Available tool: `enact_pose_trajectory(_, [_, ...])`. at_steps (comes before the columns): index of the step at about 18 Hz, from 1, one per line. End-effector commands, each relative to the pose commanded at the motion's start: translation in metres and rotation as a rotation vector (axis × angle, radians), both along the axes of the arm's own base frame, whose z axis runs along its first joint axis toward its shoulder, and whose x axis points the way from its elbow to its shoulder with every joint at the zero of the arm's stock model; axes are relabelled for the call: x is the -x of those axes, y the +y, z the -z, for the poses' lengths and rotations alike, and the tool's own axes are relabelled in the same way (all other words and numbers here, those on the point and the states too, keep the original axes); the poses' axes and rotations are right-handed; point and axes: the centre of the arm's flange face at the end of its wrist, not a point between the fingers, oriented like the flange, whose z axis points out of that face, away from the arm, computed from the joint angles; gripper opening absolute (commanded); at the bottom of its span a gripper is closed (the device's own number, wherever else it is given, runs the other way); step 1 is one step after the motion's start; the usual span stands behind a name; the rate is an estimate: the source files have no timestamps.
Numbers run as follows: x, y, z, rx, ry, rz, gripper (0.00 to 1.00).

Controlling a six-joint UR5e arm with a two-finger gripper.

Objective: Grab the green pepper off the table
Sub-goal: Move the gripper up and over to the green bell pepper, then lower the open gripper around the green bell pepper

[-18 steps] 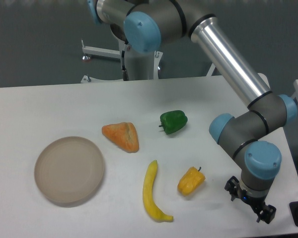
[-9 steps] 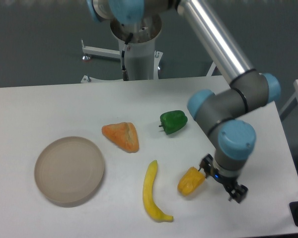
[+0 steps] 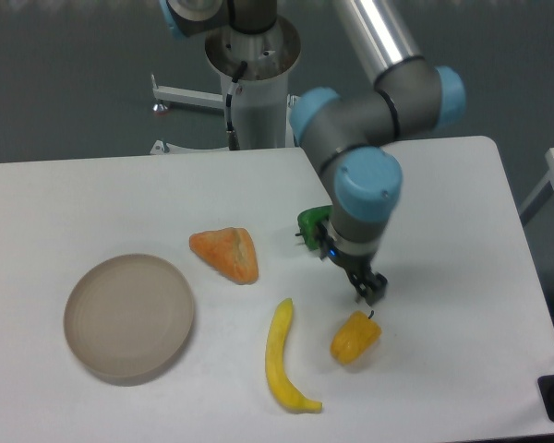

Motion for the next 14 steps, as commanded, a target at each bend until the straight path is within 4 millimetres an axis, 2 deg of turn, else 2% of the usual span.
enact_pose_trajectory(2, [-0.009,-0.016,0.016,0.028,-0.025,0.037,0.99])
enact_pose_trajectory(6, [-0.017,-0.036,0.026,0.035,-0.034,0.068,0.99])
enact_pose_trajectory(11, [0.004,-0.059,0.026,0.032,-0.043,0.055,0.99])
enact_pose_trajectory(14, [0.017,-0.067,0.027,0.014,-0.055,0.064,0.99])
